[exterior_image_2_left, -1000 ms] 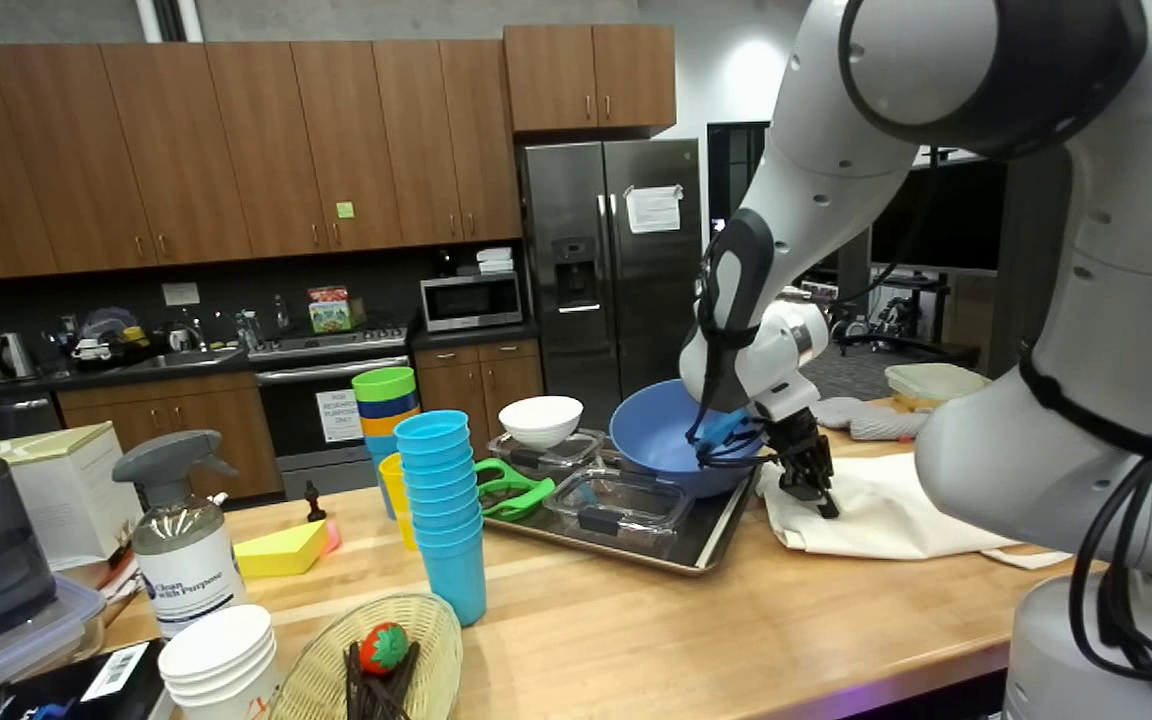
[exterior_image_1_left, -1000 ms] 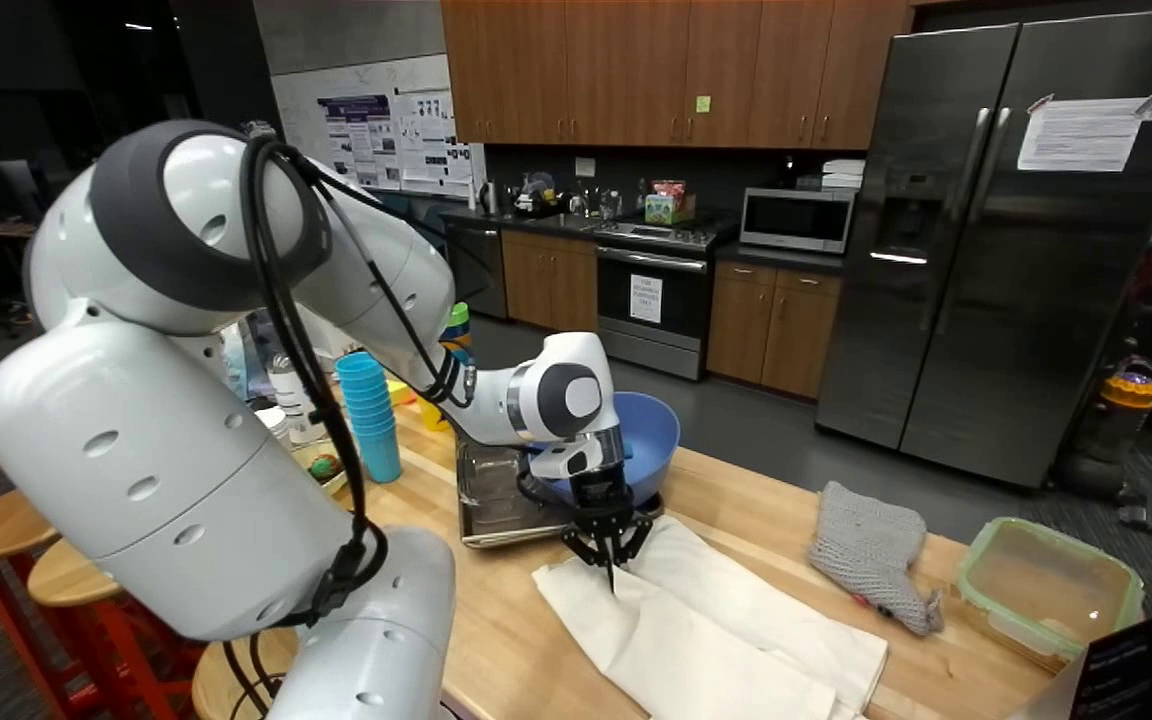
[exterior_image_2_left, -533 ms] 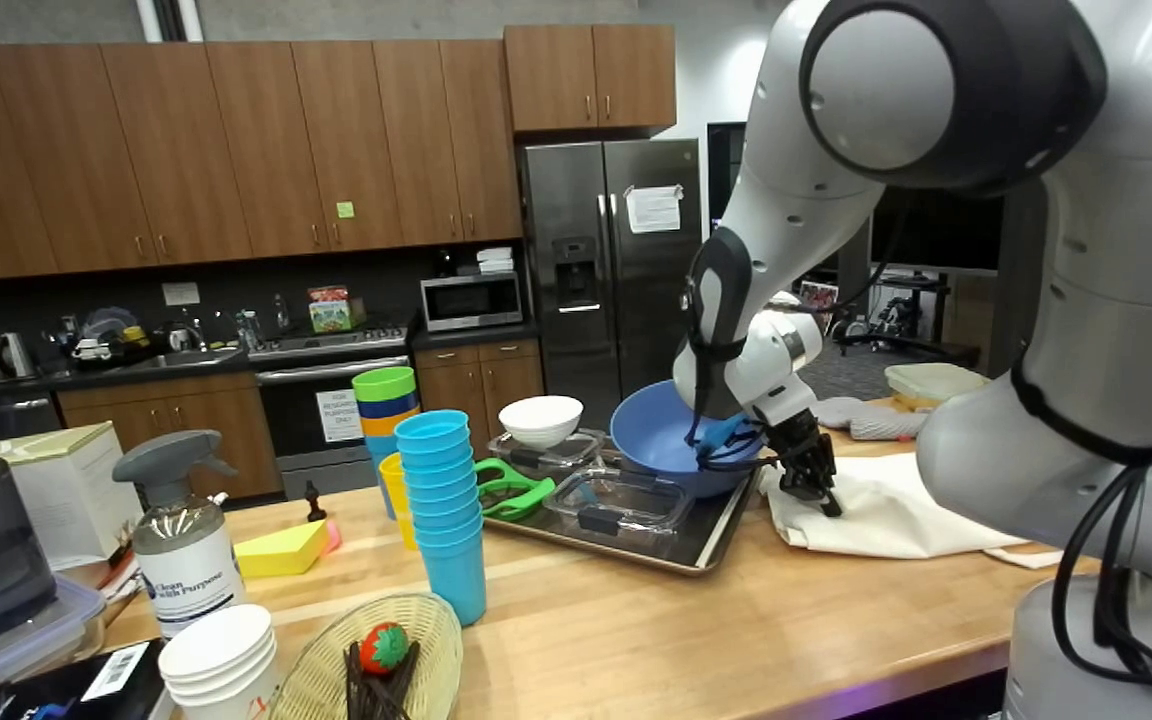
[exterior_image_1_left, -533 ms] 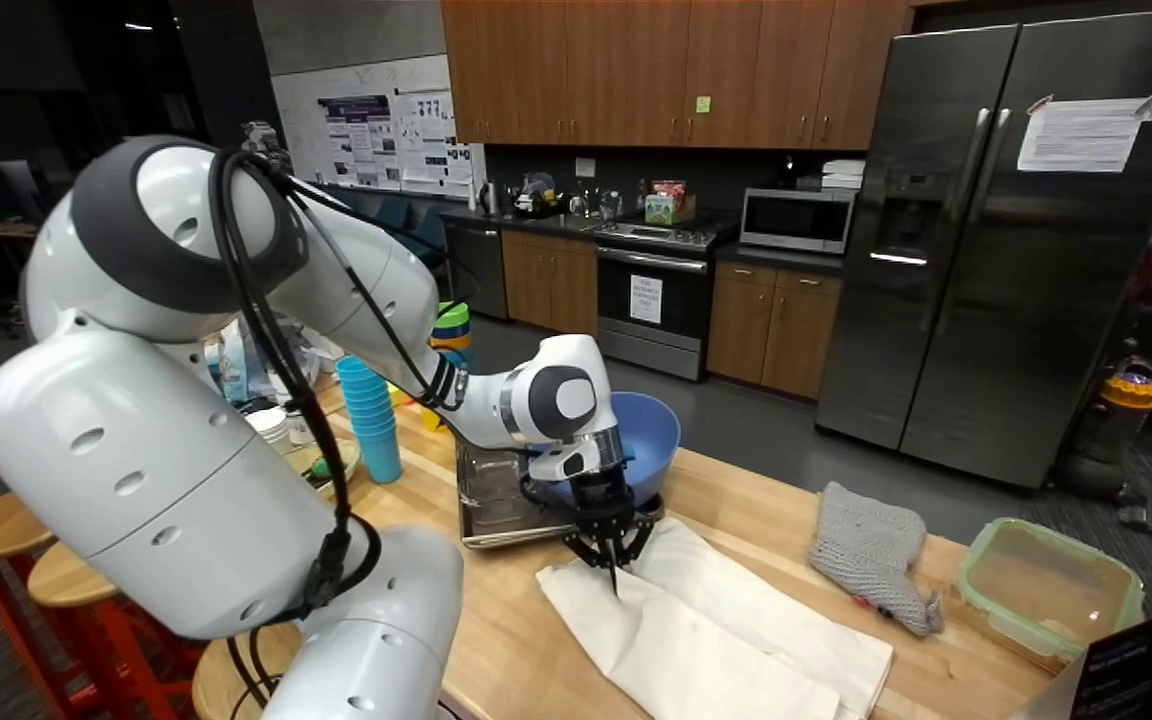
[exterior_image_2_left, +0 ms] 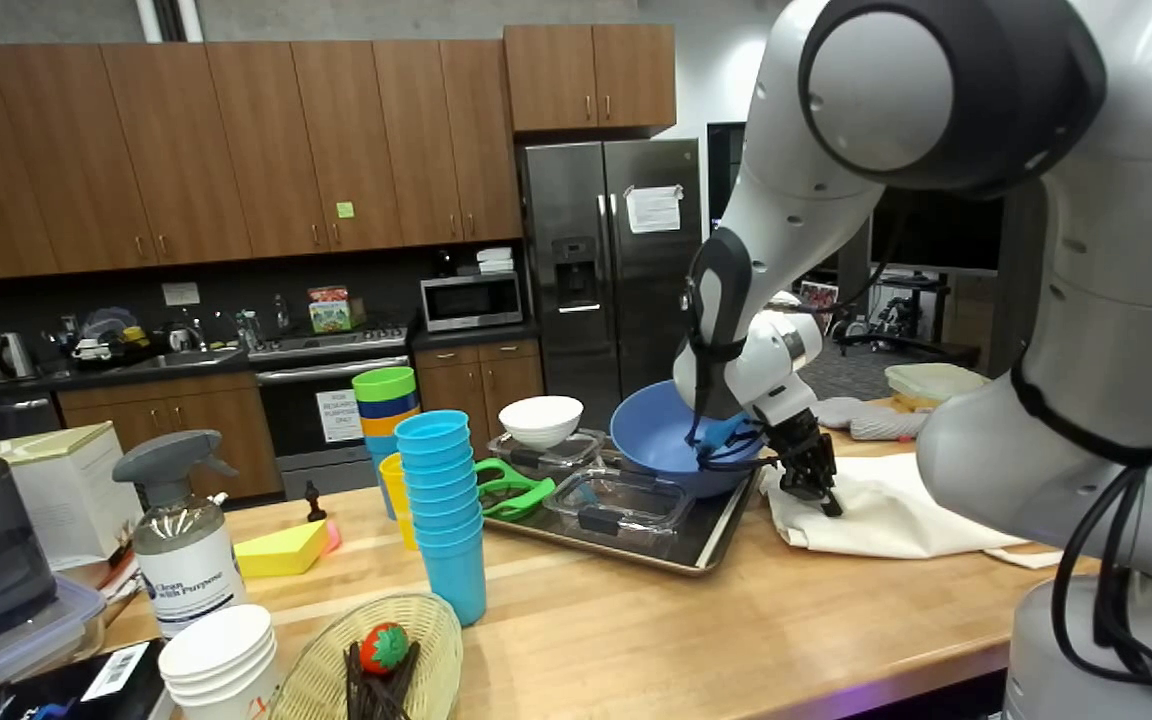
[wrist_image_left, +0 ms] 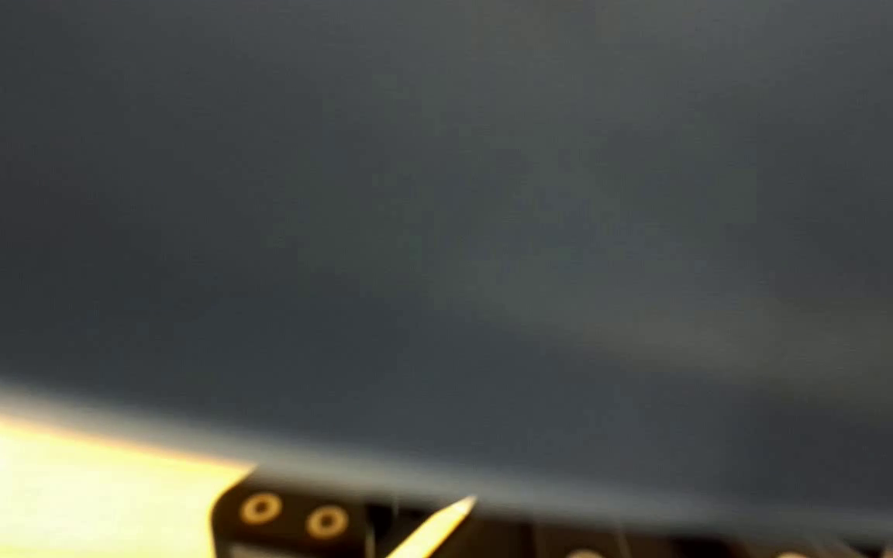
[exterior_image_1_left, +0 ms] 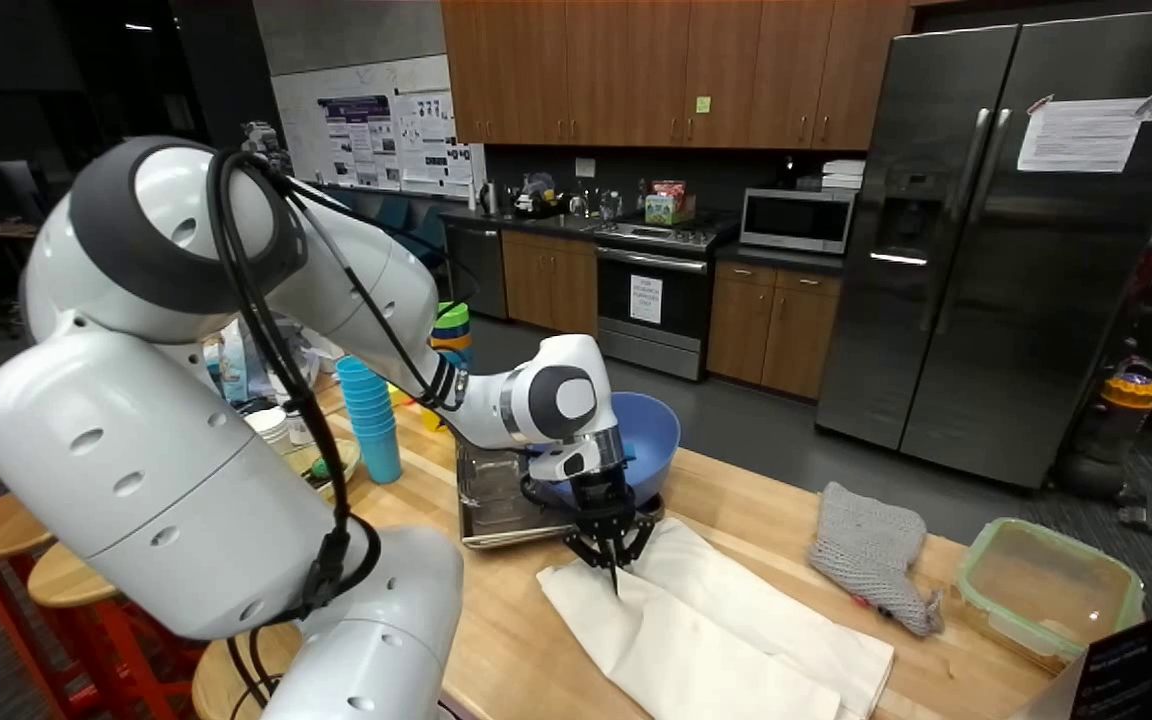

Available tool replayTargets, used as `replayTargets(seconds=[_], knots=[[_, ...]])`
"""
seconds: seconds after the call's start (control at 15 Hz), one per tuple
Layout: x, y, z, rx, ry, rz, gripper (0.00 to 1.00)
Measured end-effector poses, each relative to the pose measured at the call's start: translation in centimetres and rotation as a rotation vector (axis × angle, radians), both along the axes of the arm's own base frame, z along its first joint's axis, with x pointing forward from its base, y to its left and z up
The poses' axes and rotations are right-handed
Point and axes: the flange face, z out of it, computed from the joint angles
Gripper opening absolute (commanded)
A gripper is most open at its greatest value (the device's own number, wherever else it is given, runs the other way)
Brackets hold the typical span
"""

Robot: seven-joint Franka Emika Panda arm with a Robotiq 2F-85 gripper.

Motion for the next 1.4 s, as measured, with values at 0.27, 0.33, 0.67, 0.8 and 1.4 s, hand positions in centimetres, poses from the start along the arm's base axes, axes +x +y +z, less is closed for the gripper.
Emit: replayTargets(seconds=[0.27, 0.33, 0.67, 0.8, 1.4], knots=[[0.00, 0.00, 0.00, 0.000, 0.000, 0.000, 0.03], [0.00, 0.00, 0.00, 0.000, 0.000, 0.000, 0.03], [0.00, 0.00, 0.00, 0.000, 0.000, 0.000, 0.03], [0.00, 0.00, 0.00, 0.000, 0.000, 0.000, 0.03], [-0.01, 0.07, -0.02, 0.000, 0.002, 0.004, 0.28]])
